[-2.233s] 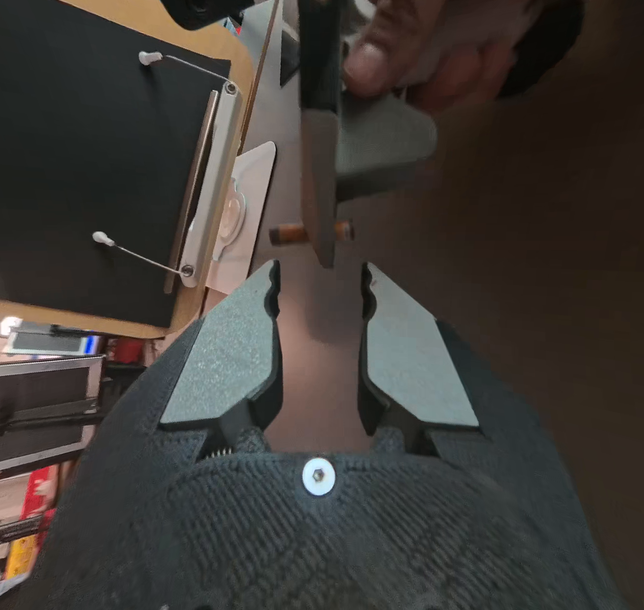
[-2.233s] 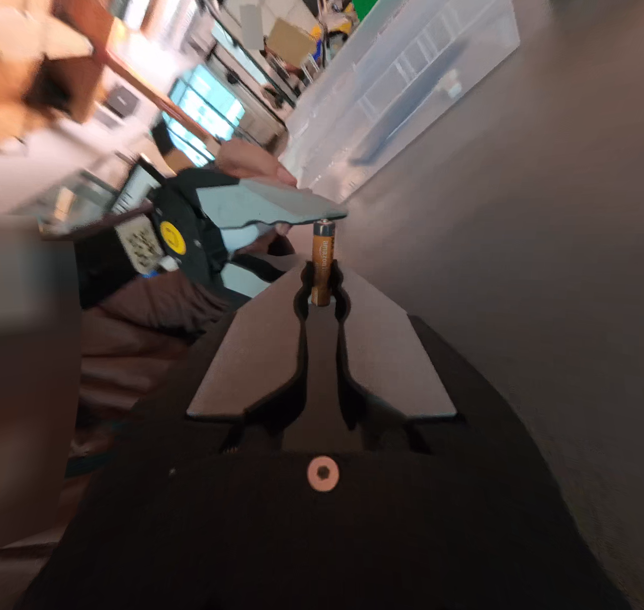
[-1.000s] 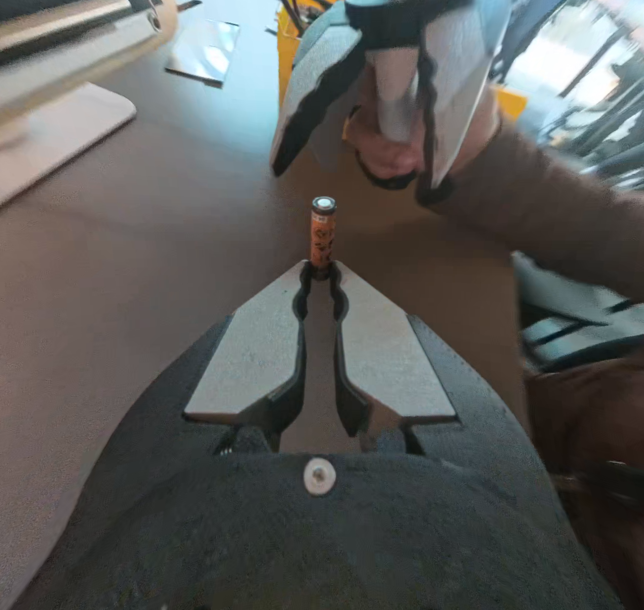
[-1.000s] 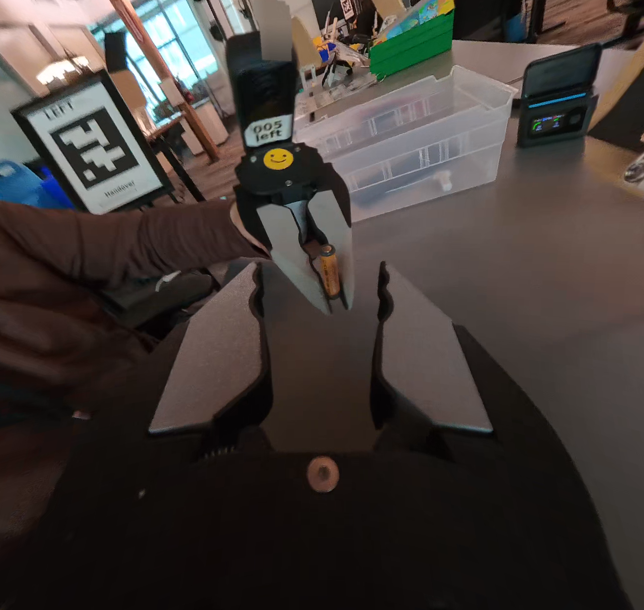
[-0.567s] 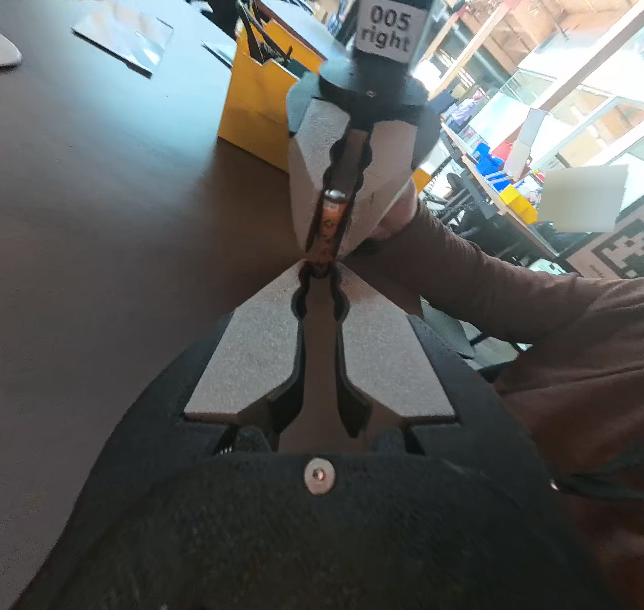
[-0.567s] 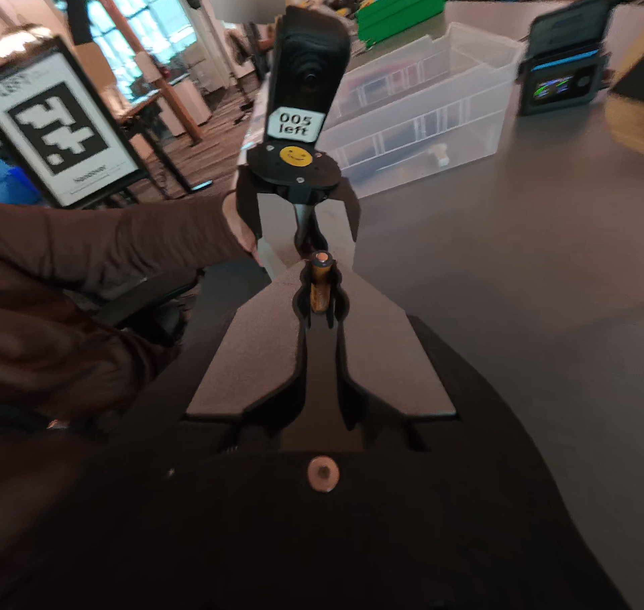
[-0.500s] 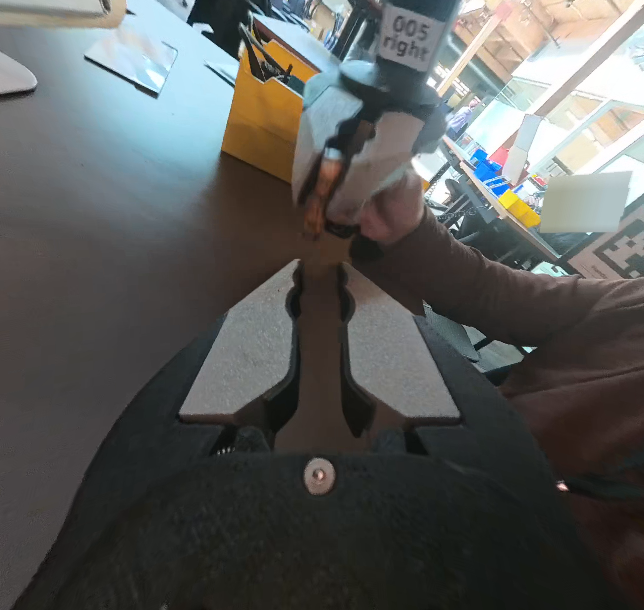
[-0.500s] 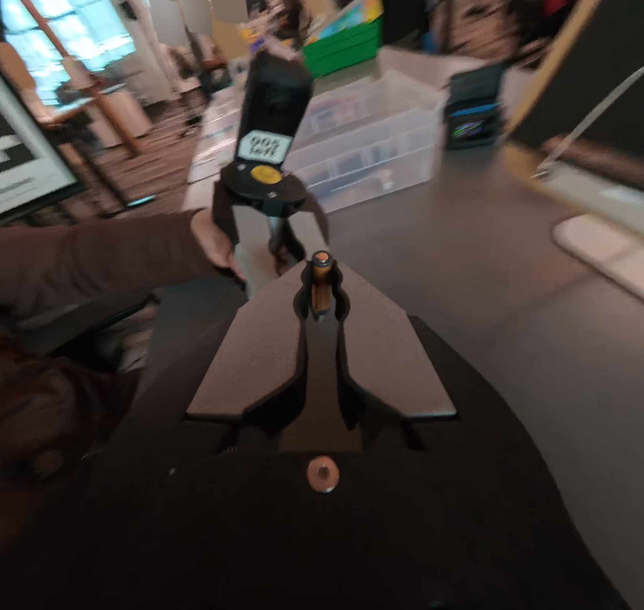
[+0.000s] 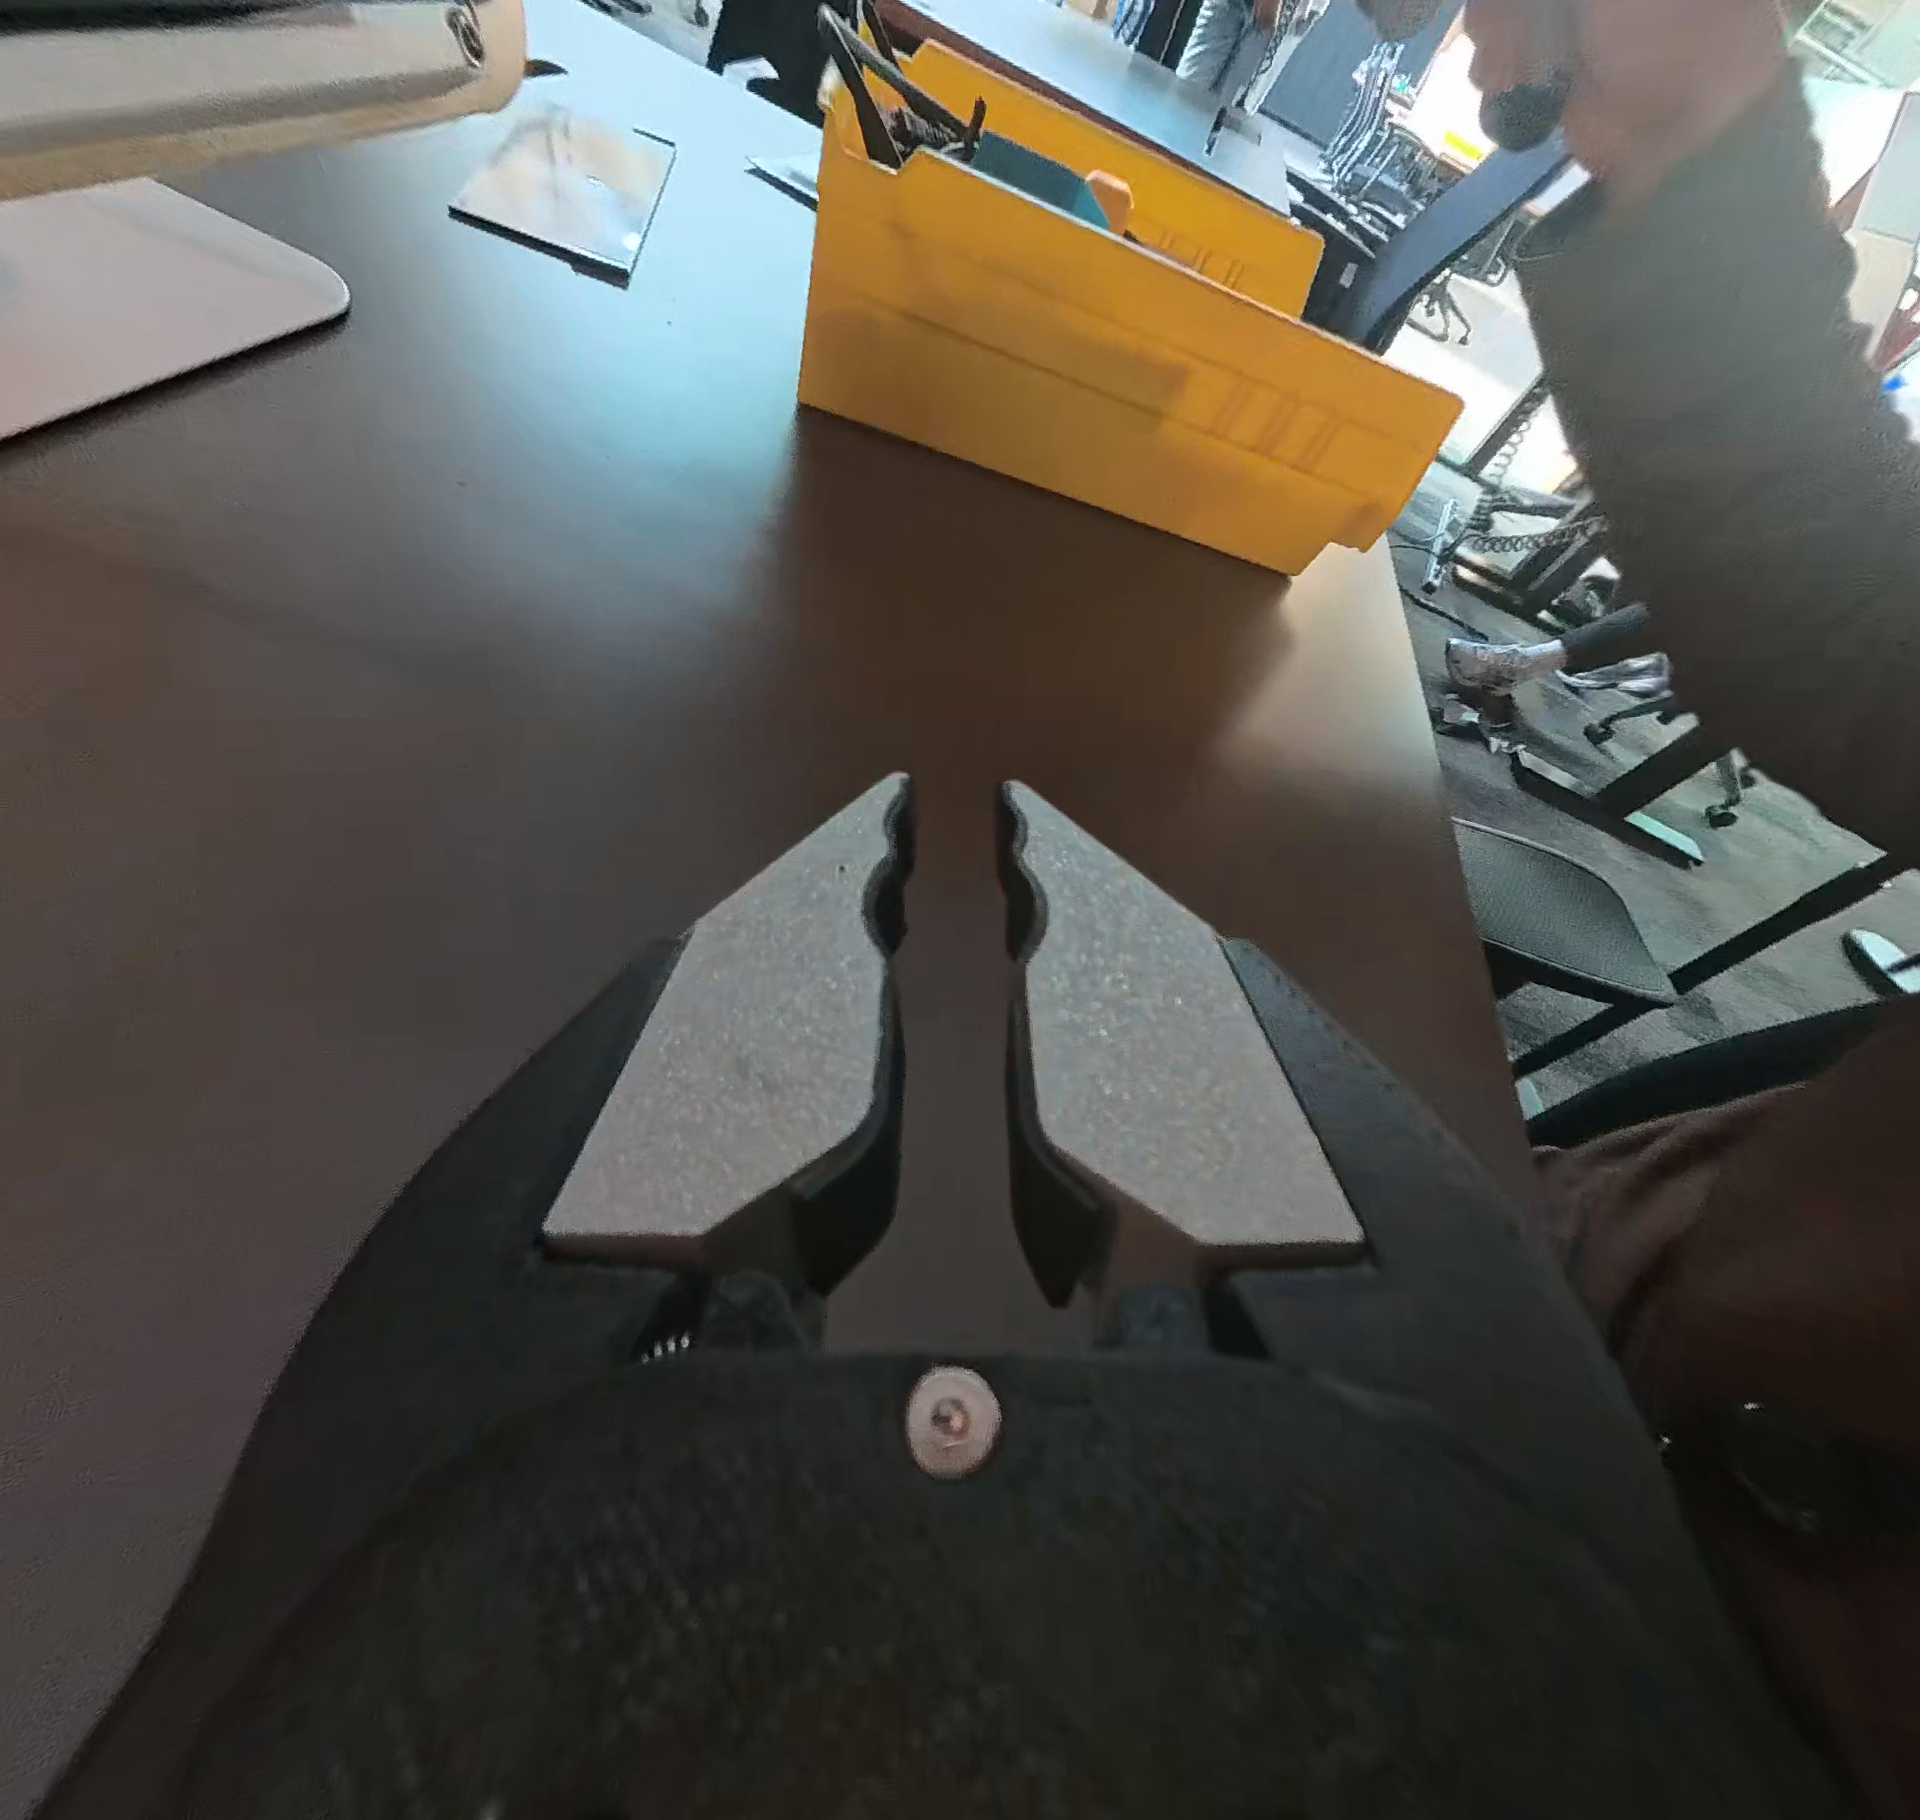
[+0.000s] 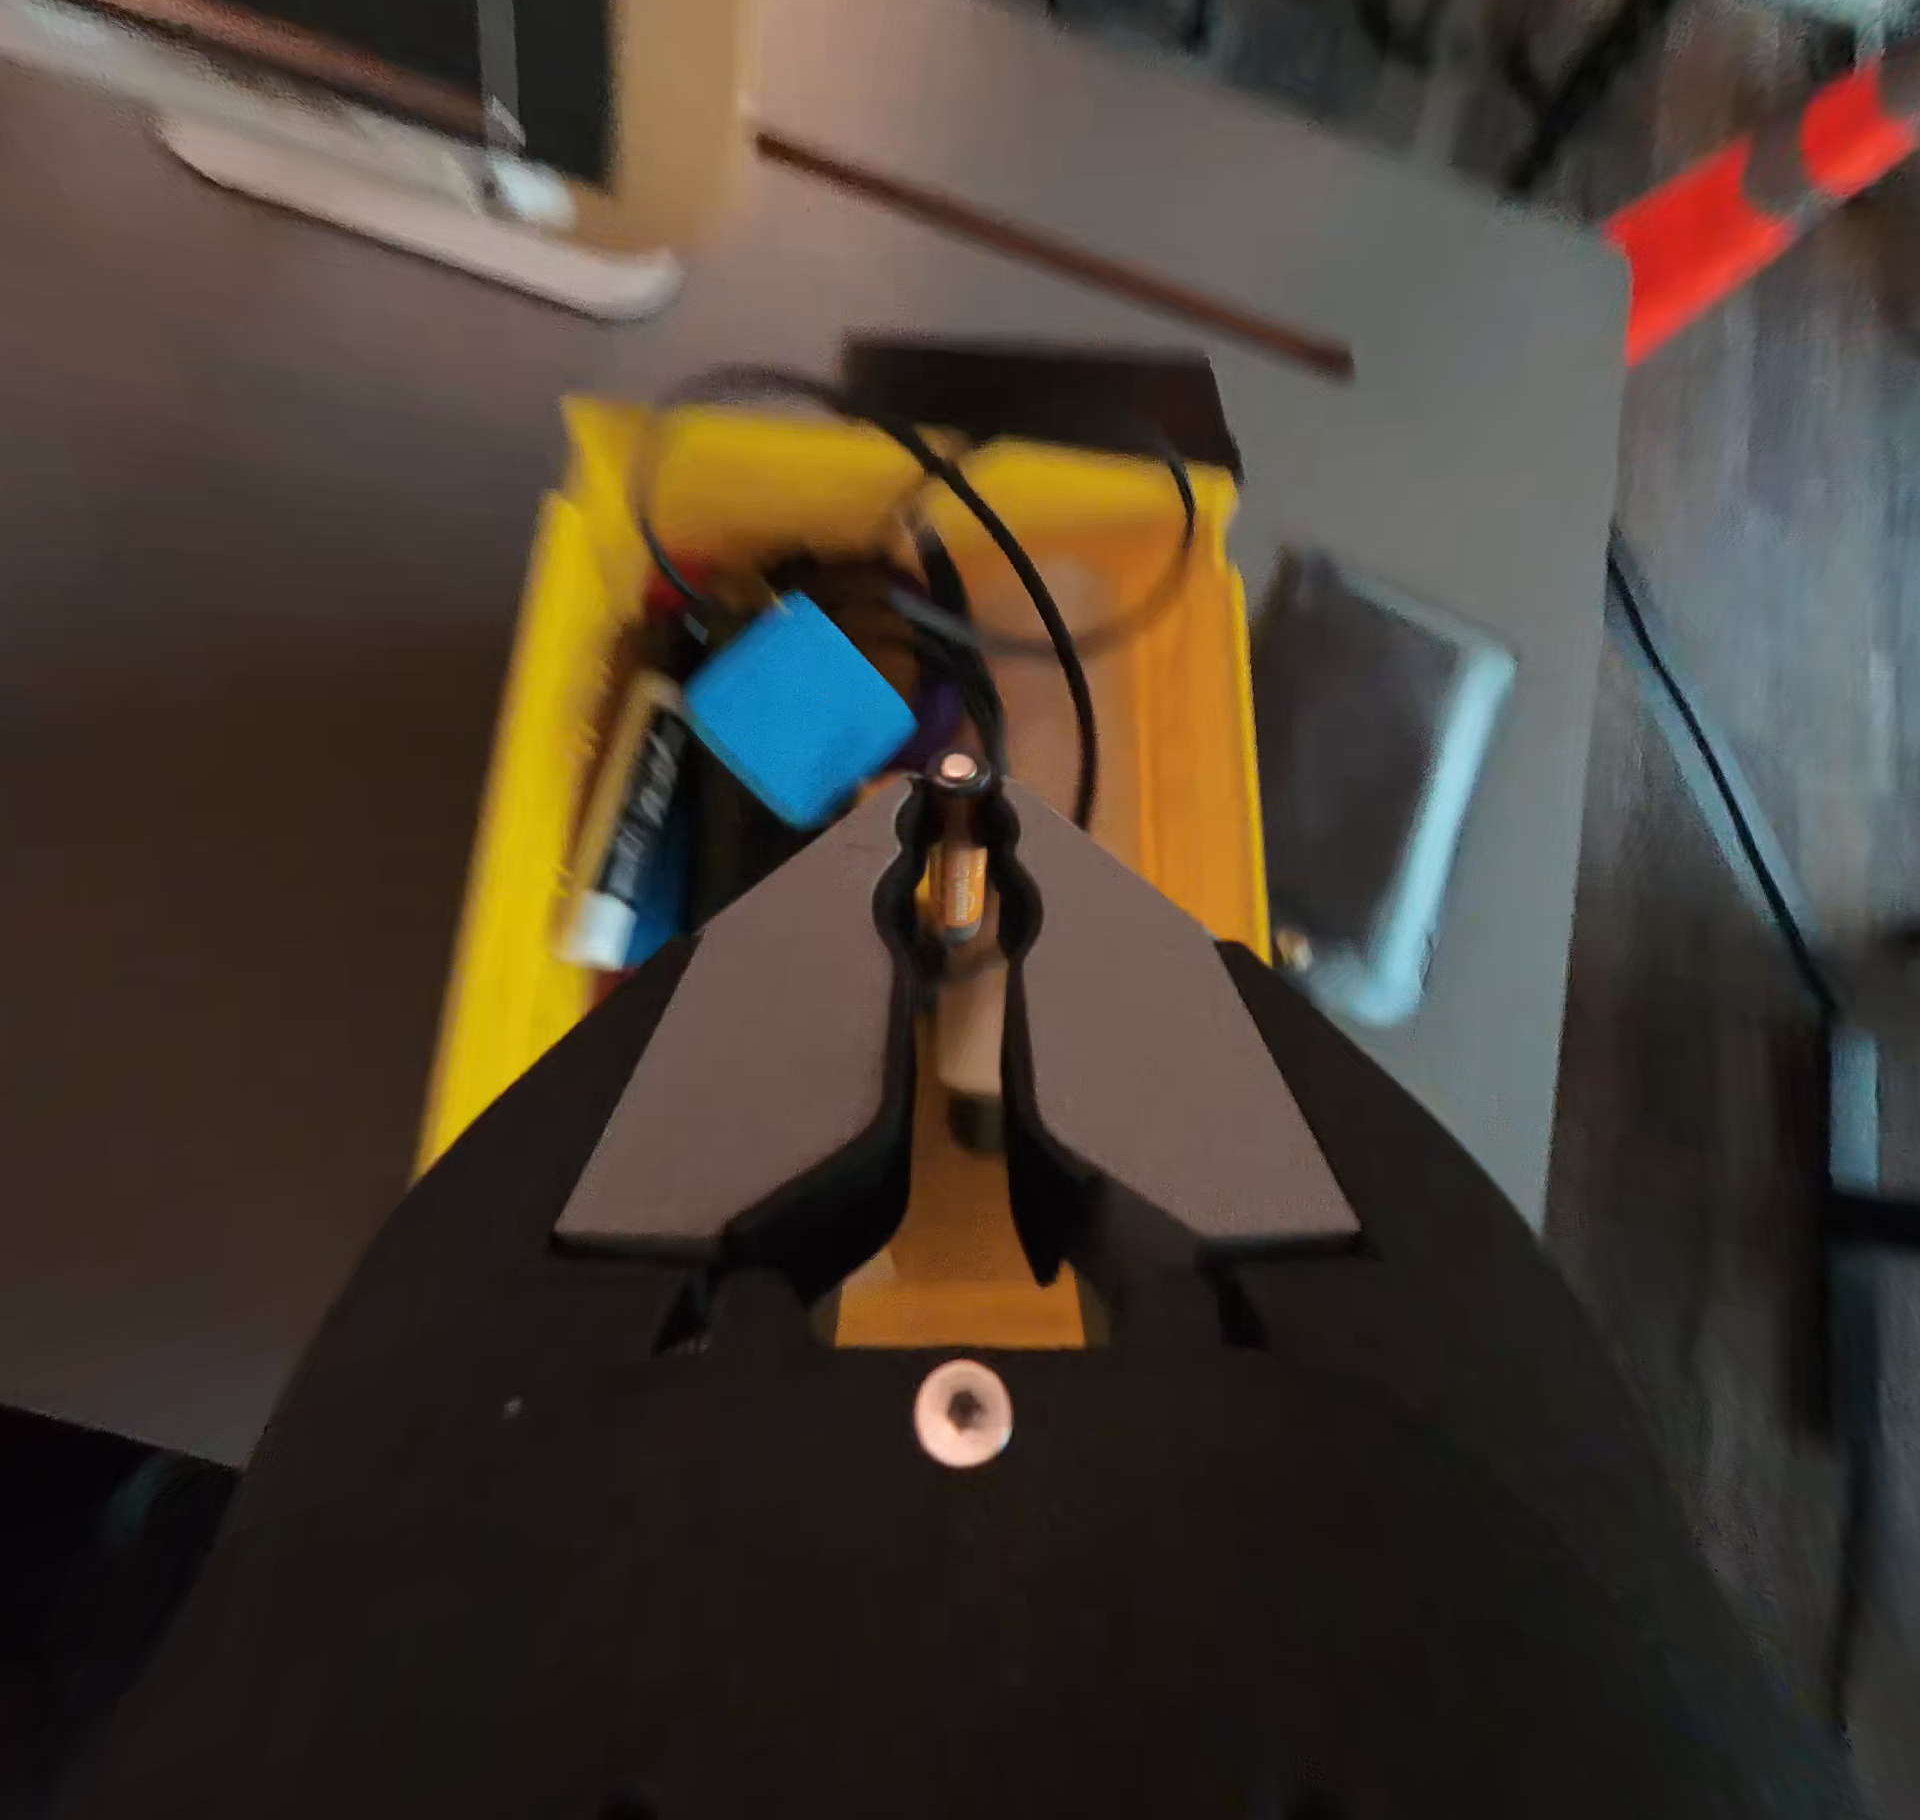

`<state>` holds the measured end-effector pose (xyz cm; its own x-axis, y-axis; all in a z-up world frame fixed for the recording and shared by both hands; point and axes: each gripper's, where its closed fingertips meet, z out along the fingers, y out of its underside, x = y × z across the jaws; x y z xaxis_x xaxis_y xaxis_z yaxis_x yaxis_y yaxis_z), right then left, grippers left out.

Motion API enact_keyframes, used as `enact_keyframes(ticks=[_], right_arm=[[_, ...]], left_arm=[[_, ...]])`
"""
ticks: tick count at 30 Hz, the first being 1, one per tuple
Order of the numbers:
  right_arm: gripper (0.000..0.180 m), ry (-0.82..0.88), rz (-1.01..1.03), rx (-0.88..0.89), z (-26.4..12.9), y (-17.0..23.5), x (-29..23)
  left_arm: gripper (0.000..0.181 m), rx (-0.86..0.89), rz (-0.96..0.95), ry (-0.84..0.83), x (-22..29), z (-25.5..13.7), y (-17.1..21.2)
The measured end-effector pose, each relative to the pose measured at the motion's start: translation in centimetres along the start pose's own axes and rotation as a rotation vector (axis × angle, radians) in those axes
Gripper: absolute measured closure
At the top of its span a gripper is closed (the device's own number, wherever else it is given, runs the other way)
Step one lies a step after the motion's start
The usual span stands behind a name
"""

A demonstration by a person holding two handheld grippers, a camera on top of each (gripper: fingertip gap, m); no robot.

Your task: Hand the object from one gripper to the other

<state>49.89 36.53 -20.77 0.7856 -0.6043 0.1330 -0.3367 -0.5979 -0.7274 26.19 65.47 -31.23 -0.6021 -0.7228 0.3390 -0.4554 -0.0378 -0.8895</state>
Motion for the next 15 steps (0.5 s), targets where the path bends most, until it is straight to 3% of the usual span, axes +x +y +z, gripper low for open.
enact_keyframes(ticks=[4,8,9,10,12,15], right_arm=[[0.173,0.154,0.139,-0.120,0.6,6.7,4.6],[0.173,0.130,0.263,-0.189,1.8,10.7,5.4],[0.170,0.141,0.260,-0.226,1.9,11.7,5.4],[0.153,0.166,0.249,-0.252,1.8,12.3,5.7],[0.146,0.197,0.229,-0.219,1.1,11.3,5.9],[0.137,0.224,0.186,-0.043,-1.2,5.6,5.3]], left_arm=[[0.172,-0.031,0.013,-0.012,0.1,0.4,0.5],[0.172,-0.021,-0.011,0.014,0.6,0.5,0.5],[0.172,-0.020,-0.011,0.010,0.5,0.5,0.6],[0.172,-0.019,-0.011,0.007,0.5,0.5,0.6],[0.172,-0.015,-0.009,0.003,0.5,0.4,0.6],[0.172,-0.005,-0.012,0.001,0.4,0.6,0.5]])
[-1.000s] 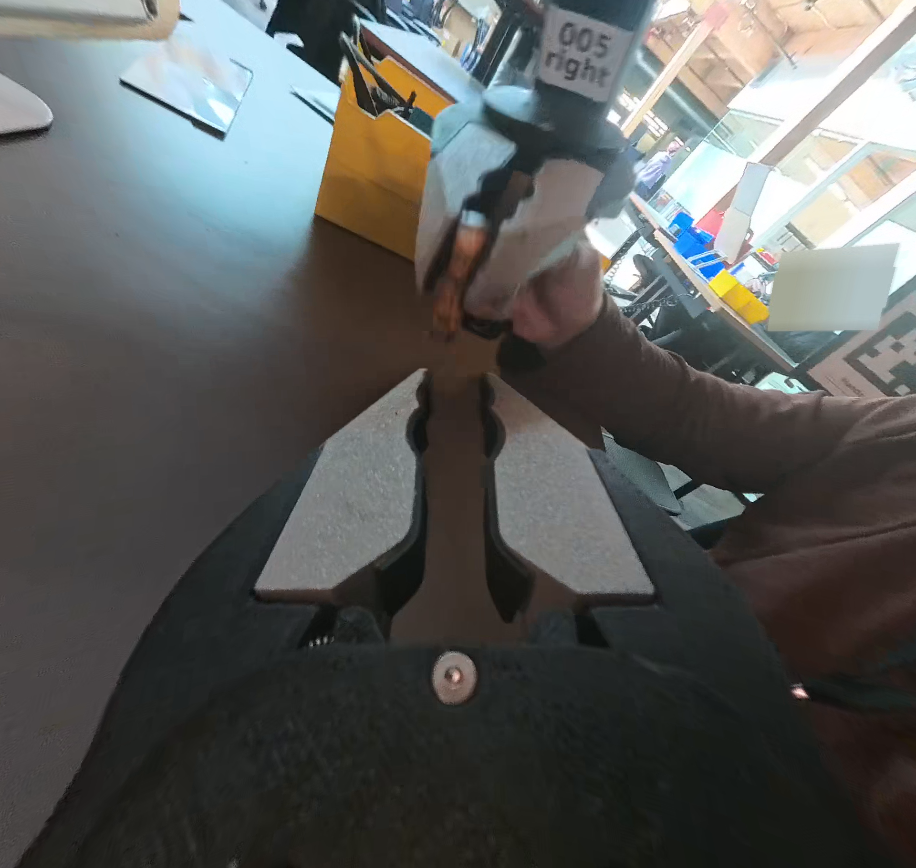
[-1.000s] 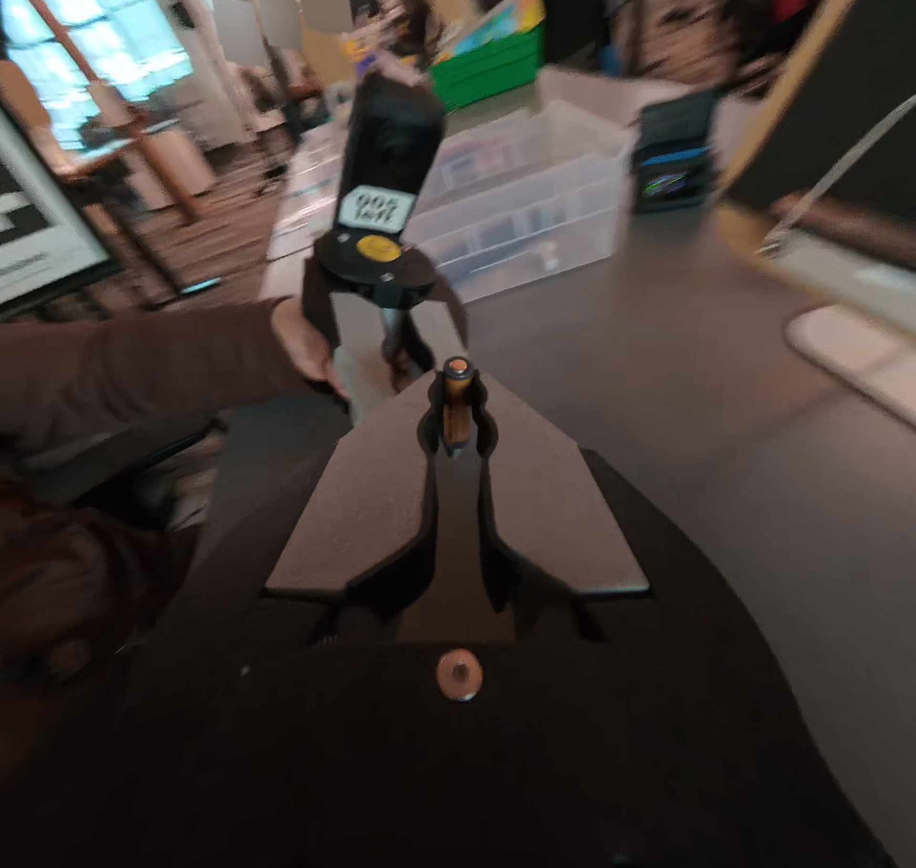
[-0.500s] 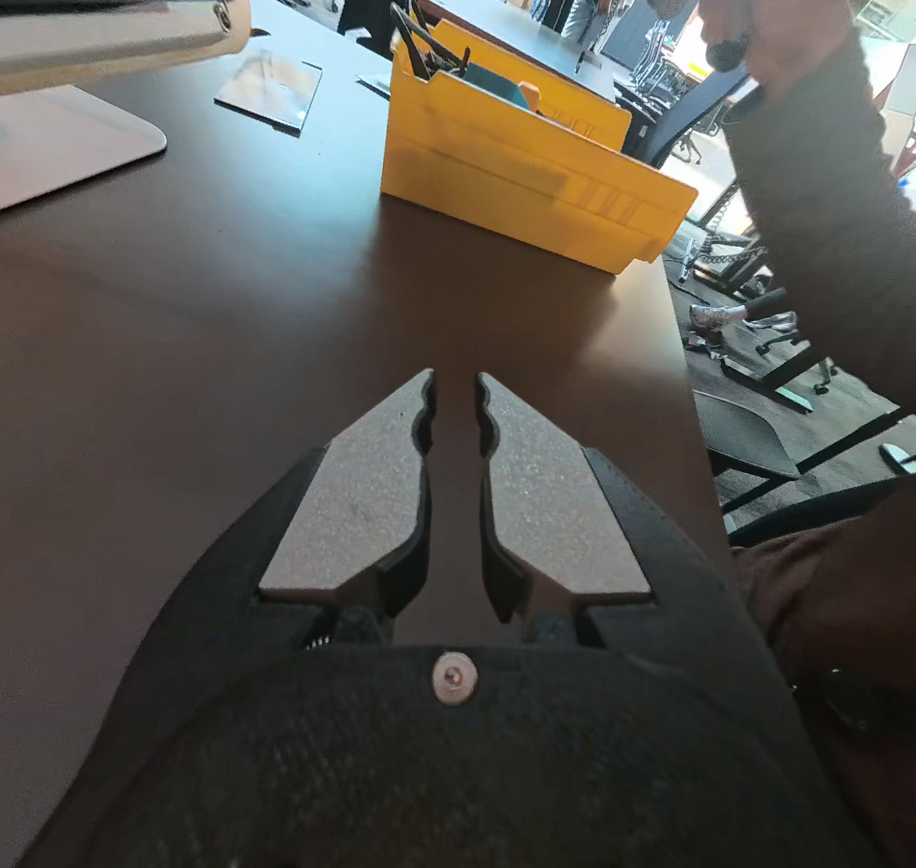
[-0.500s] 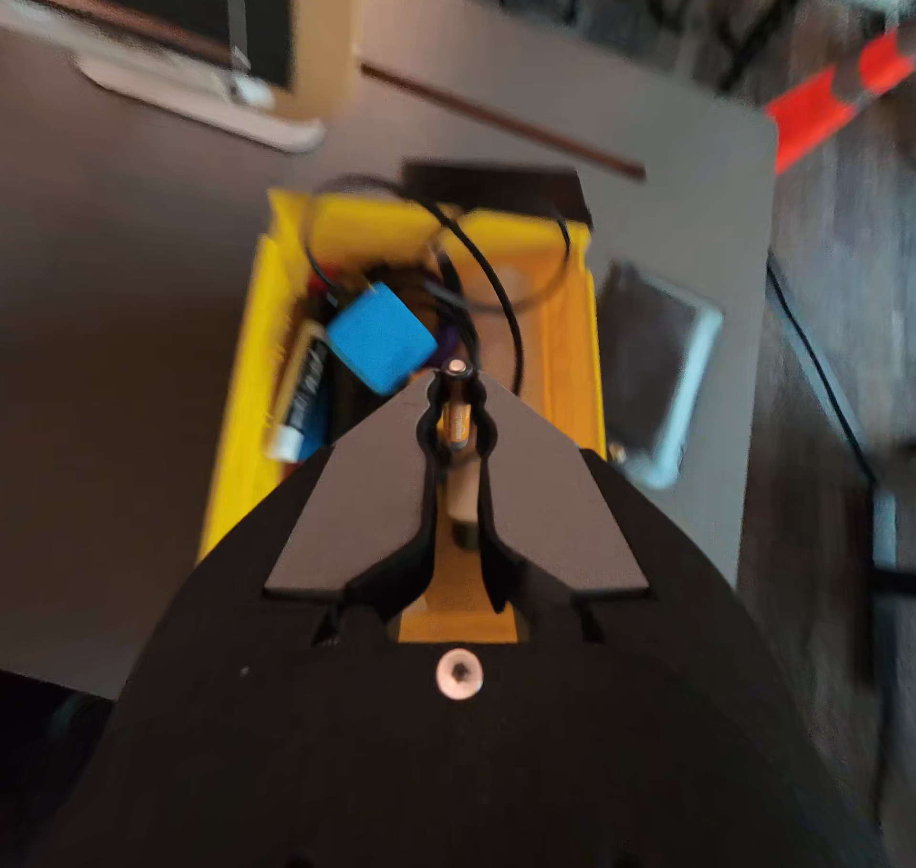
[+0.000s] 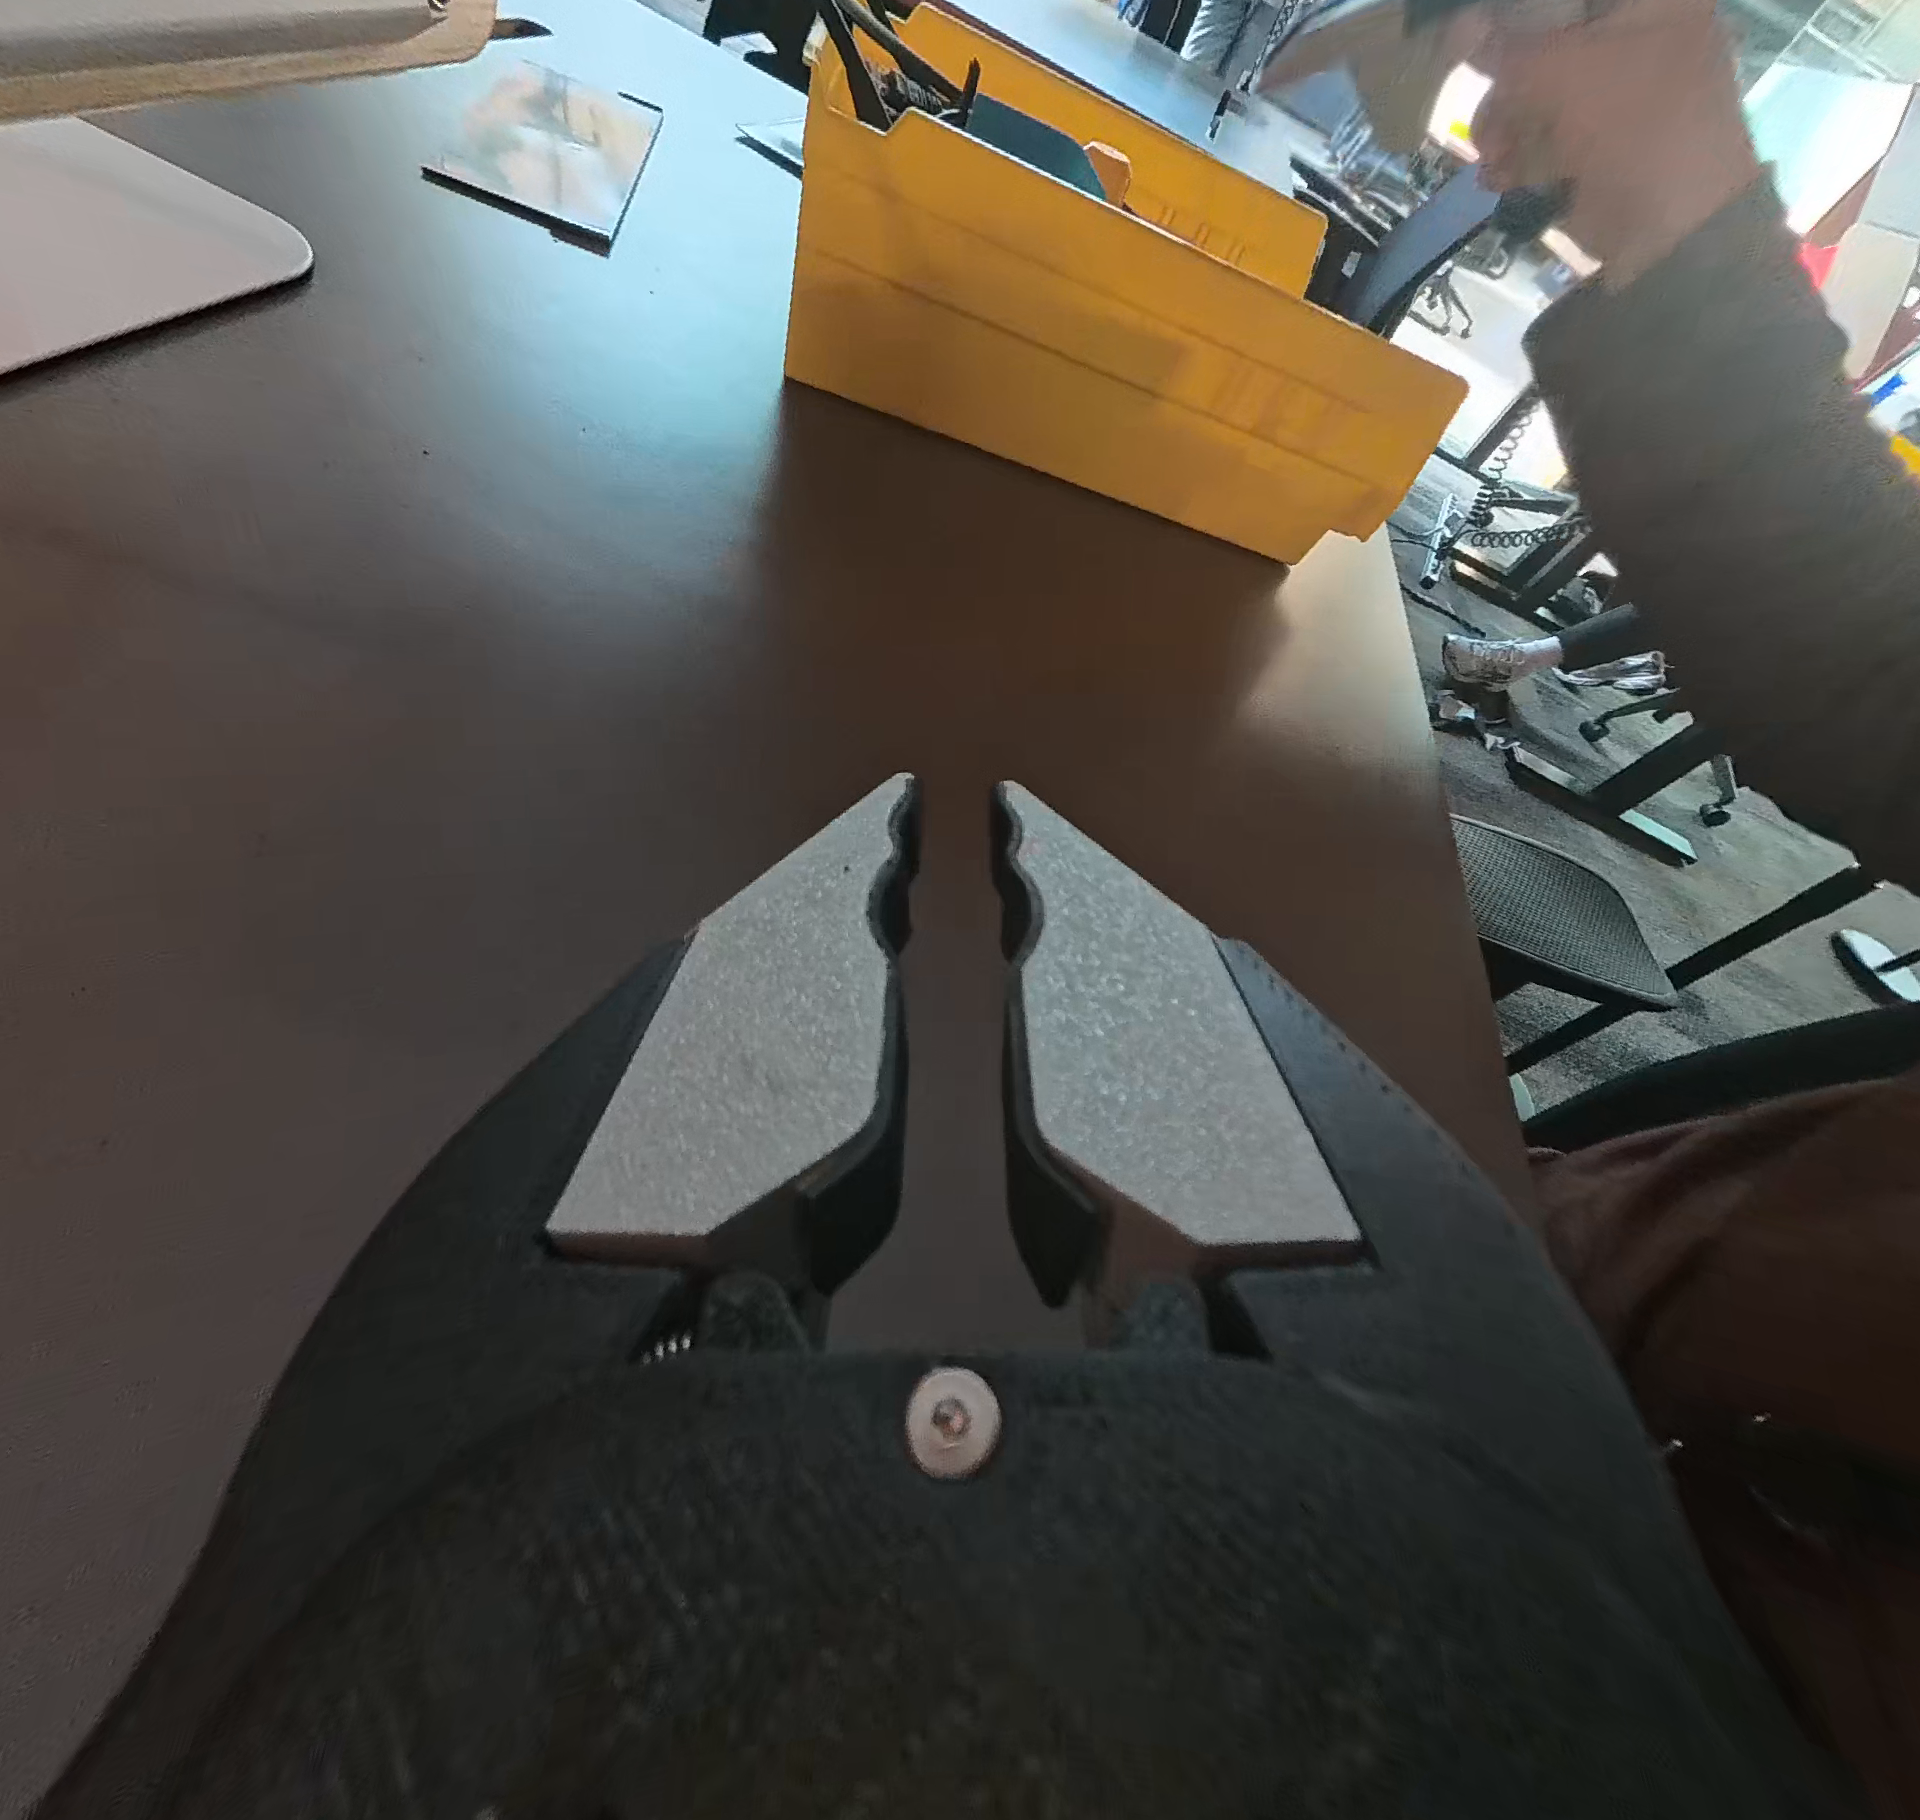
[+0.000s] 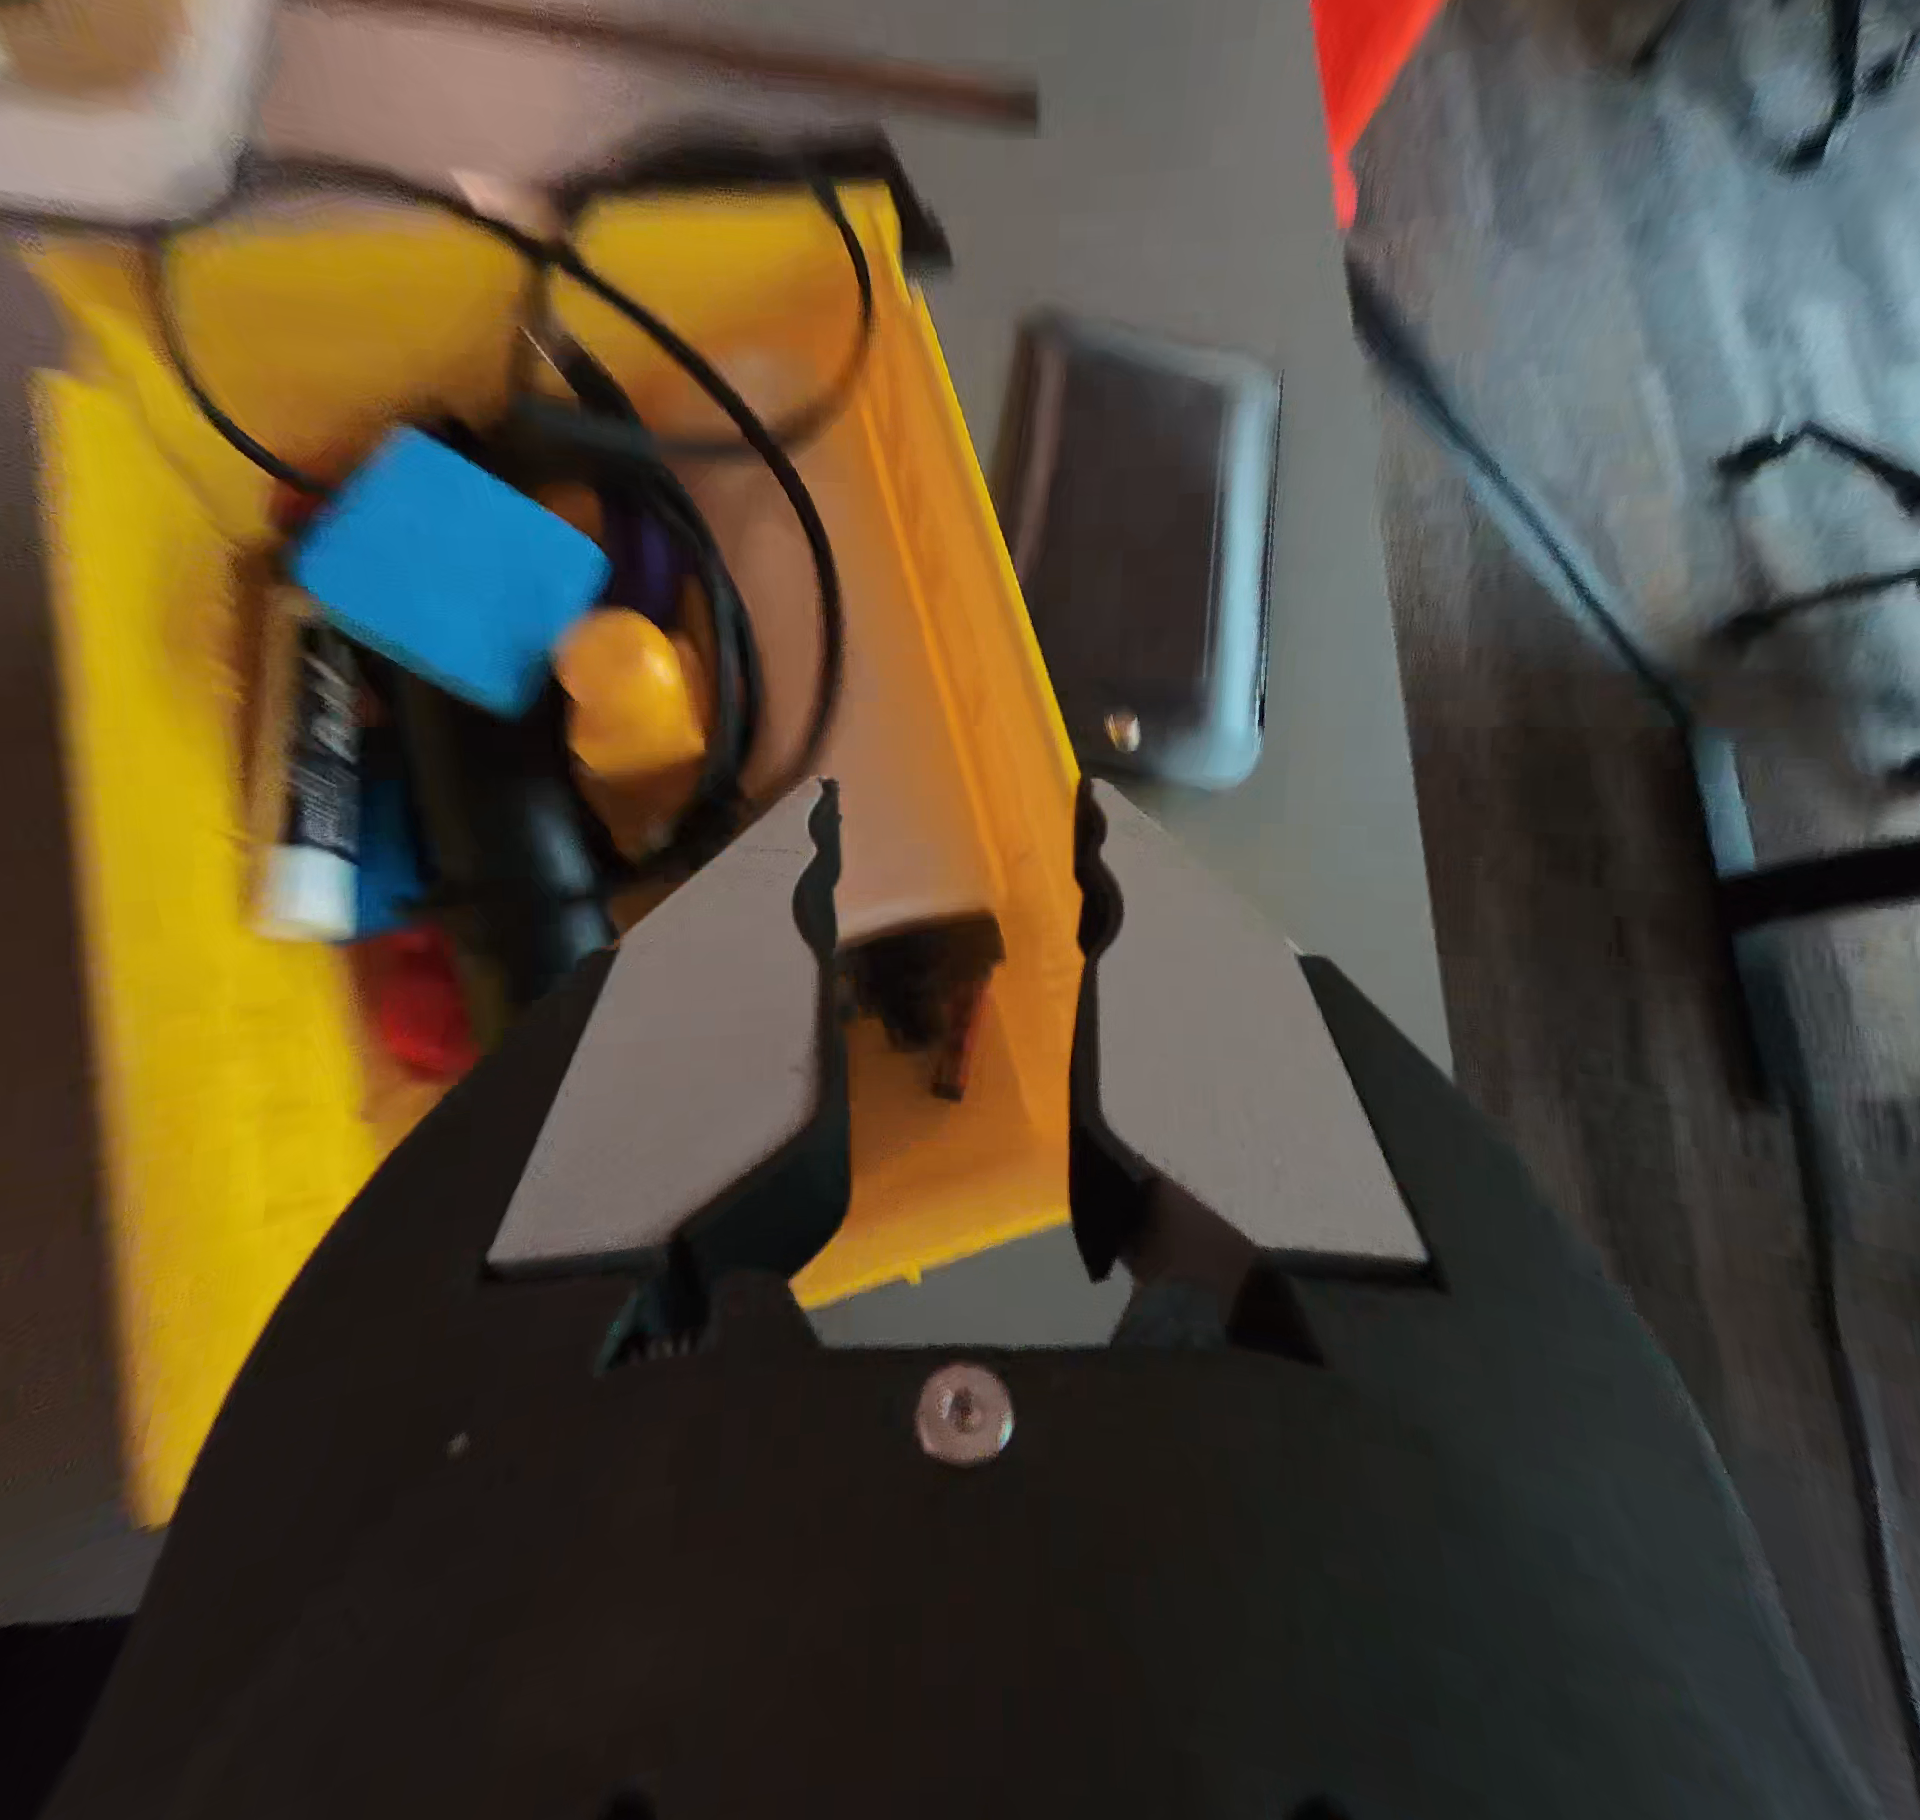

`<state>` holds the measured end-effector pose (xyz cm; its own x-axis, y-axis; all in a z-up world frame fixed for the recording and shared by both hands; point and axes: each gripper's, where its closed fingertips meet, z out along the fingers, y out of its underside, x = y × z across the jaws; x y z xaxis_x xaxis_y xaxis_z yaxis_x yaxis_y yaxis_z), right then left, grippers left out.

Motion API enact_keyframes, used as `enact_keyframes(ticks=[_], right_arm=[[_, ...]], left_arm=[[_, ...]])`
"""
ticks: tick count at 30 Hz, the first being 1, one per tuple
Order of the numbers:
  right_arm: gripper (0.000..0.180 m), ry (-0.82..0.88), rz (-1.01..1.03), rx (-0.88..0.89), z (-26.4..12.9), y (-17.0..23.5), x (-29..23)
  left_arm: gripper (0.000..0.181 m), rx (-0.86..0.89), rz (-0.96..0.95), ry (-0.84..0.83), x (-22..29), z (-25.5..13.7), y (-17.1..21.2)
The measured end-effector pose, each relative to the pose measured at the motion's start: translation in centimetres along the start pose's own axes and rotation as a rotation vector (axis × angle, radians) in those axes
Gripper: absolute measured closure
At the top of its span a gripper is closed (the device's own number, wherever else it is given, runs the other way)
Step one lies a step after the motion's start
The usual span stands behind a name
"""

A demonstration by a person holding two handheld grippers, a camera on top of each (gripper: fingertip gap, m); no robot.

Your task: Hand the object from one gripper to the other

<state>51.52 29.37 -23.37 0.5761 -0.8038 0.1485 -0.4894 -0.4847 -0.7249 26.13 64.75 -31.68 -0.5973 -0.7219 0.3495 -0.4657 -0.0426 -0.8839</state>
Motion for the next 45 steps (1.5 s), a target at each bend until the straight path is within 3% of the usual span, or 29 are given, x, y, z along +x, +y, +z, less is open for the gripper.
enact_keyframes(ticks=[5,9,16,18,20,22,30,38,45], right_arm=[[0.109,-0.203,-0.082,0.228,-3.5,-8.8,-8.4],[0.090,-0.426,-0.199,0.329,-3.3,-12.0,-19.5],[0.090,-0.716,-0.290,0.303,6.2,-8.3,-37.5],[0.077,-0.745,-0.293,0.299,9.4,-6.5,-40.6],[0.080,-0.816,-0.287,0.270,10.7,-5.2,-42.7],[0.080,-0.930,-0.288,0.228,9.9,-4.6,-44.0],[0.083,-0.903,-0.391,0.219,10.2,-3.2,-44.4],[0.082,-0.914,-0.386,0.252,9.7,-3.4,-44.1],[0.081,-0.907,-0.502,0.292,9.2,-2.7,-43.8]], left_arm=[[0.181,0.037,0.072,-0.057,-0.4,-0.4,-0.7],[0.179,0.064,0.129,-0.145,-1.5,-0.9,-1.1],[0.171,0.087,0.174,-0.180,-1.6,-1.5,-2.0],[0.171,0.105,0.181,-0.164,-1.1,-1.5,-2.3],[0.170,0.105,0.175,-0.163,-1.1,-1.5,-2.3],[0.168,0.088,0.187,-0.183,-1.5,-1.6,-2.1],[0.167,0.037,0.279,-0.238,-1.7,-1.2,-1.6],[0.175,0.139,0.429,-0.388,-2.6,-3.2,-3.1],[0.177,0.181,0.380,-0.460,-3.5,-4.3,-2.7]])
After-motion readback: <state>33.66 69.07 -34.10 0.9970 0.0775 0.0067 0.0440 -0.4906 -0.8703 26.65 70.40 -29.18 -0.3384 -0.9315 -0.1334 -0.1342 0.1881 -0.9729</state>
